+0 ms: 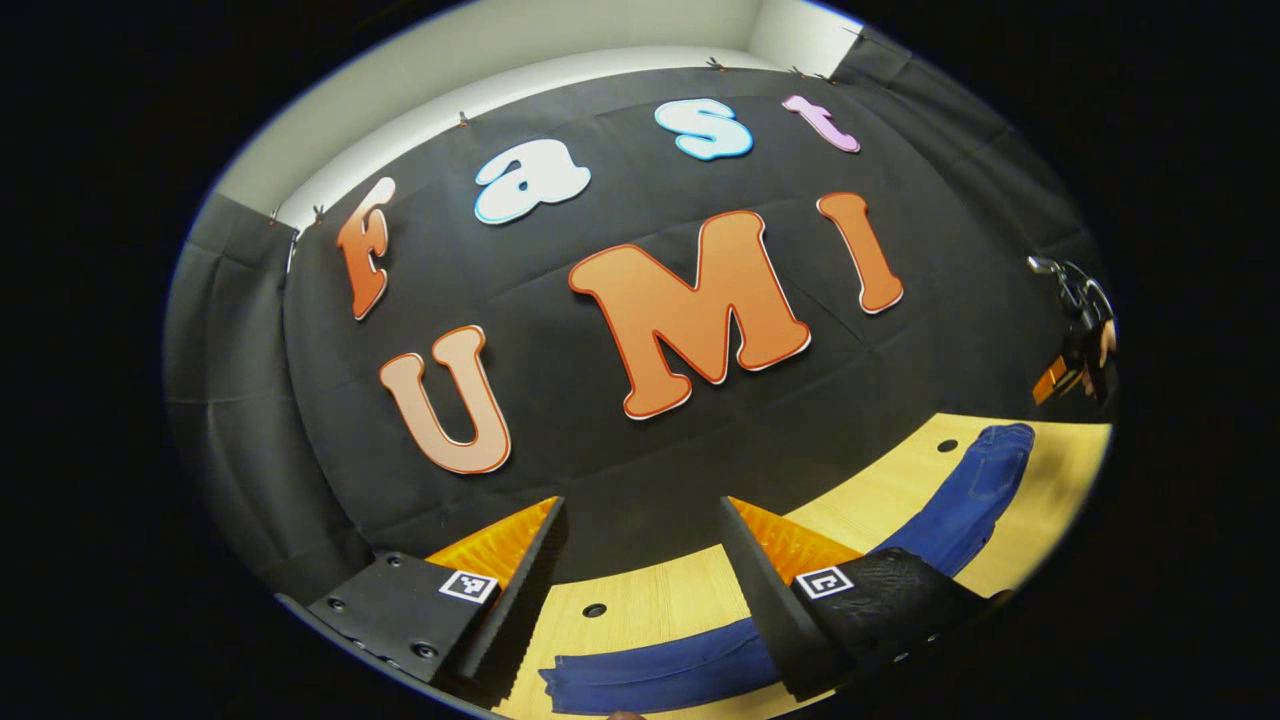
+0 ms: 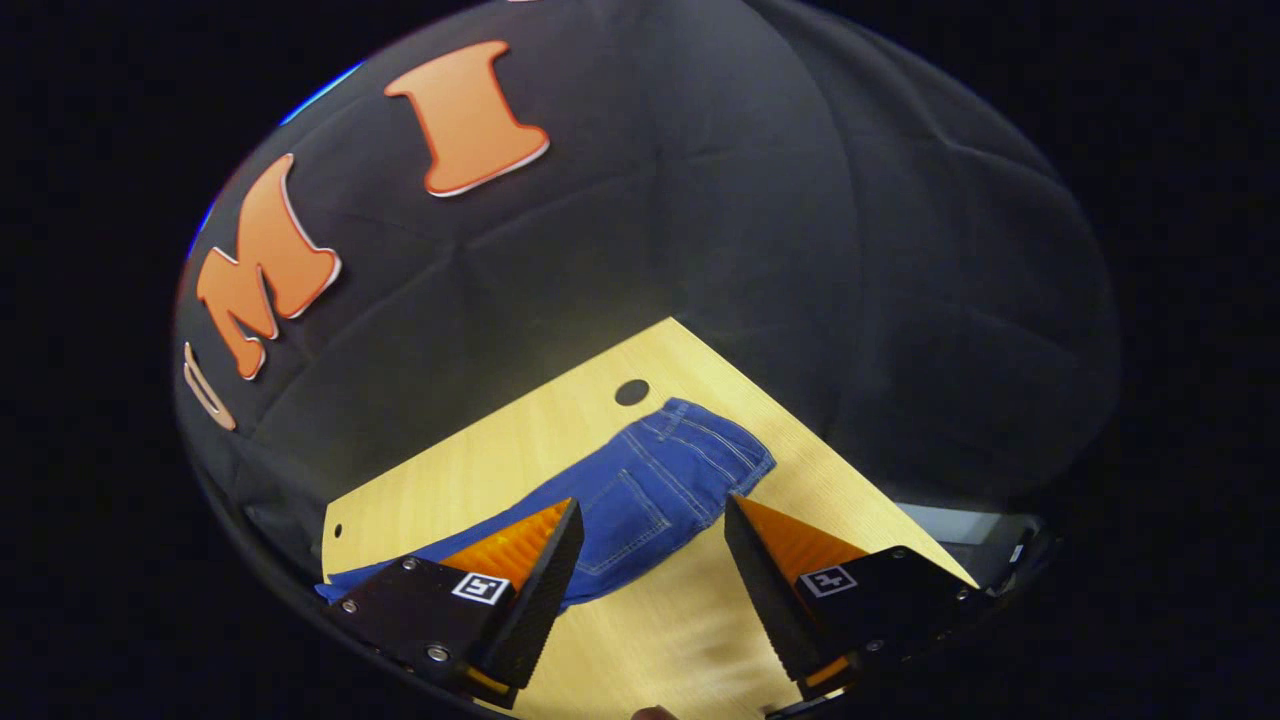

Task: Grasp the waist and the cuffs of the jeans and fold them to make the two legs overlap; first hold the waist and fold one-third of the jeans toward the cuffs, then hold the cuffs and fold the remaining one-third in the same direction to finish folding.

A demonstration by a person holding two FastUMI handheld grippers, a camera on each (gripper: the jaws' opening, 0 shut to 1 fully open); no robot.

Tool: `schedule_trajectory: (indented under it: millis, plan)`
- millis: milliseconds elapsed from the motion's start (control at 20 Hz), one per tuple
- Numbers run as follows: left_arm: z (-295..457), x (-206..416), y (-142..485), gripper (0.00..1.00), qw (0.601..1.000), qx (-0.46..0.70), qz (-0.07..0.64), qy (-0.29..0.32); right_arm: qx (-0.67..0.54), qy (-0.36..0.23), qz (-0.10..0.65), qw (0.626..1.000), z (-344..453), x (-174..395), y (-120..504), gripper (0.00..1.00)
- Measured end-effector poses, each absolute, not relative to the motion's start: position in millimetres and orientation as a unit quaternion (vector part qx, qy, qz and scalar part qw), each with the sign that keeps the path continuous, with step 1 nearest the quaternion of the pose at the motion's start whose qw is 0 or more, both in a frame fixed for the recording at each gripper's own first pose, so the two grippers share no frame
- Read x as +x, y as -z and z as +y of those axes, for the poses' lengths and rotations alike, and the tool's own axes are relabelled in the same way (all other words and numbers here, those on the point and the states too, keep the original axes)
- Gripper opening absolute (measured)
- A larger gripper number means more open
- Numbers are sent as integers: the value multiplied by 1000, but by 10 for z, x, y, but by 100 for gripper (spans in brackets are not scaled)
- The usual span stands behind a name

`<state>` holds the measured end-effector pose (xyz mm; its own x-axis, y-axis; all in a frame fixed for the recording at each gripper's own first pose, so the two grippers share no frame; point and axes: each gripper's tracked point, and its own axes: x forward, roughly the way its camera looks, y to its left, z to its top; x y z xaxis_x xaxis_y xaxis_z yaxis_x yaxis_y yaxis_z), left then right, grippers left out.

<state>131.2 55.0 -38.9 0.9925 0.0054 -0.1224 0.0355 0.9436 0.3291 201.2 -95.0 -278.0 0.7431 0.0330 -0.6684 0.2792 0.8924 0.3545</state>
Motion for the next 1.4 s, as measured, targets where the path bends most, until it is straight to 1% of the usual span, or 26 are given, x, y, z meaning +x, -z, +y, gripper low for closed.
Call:
schedule_trajectory:
  millis: [50,150,200,300,450,500,650,700,750,800,850,900,950,1000,1050,1100,1150,1200,1250,1300,1350,1400]
  plan:
    - [539,1330,341,96,985,162,60,2,231,73,365,899,-972,2041,2908,90]
    - [530,1325,295,96,987,149,55,-15,257,83,390,880,-1031,2162,3142,90]
    - [521,1322,260,93,988,143,52,-22,272,90,399,871,-1065,2234,3224,91]
    - [498,1316,281,92,989,131,54,-32,298,102,415,853,-1126,2374,3442,91]
    - [402,1325,361,93,988,129,70,-37,320,125,447,826,-1203,2492,3833,91]
    - [388,1328,387,96,988,130,76,-39,331,133,458,814,-1234,2512,3925,91]
    - [433,1312,432,96,986,133,90,-50,374,150,474,783,-1234,2625,4157,91]
    - [443,1296,456,93,985,134,96,-53,386,152,478,774,-1213,2656,4174,91]
    - [463,1306,466,93,984,135,99,-60,394,160,469,774,-1223,2766,4225,94]
    - [465,1303,469,96,984,134,104,-61,401,164,473,767,-1227,2780,4248,96]
    - [482,1301,484,92,983,134,106,-66,404,172,475,763,-1257,2767,4242,89]
    - [473,1307,494,96,983,131,108,-64,408,181,483,754,-1262,2730,4260,87]
    - [472,1314,503,92,983,132,110,-64,406,189,487,750,-1302,2723,4276,82]
    - [474,1325,515,96,983,132,112,-64,397,198,494,748,-1342,2671,4326,71]
    - [474,1318,525,96,983,131,114,-65,404,198,488,748,-1337,2688,4335,60]
    - [464,1326,527,96,983,128,114,-65,401,190,479,757,-1338,2723,4350,48]
    - [439,1330,557,92,983,125,118,-62,390,189,480,763,-1344,2688,4393,37]
    - [441,1322,558,93,983,124,119,-61,396,193,466,768,-1344,2716,4359,26]
    - [431,1308,573,96,983,124,122,-58,398,185,470,766,-1313,2683,4341,14]
    - [449,1289,567,96,982,126,124,-60,410,184,468,761,-1301,2662,4319,14]
    - [473,1258,580,96,982,127,125,-59,425,173,453,764,-1283,2715,4242,14]
    - [509,1234,573,96,982,126,125,-62,433,177,438,768,-1324,2737,4149,14]
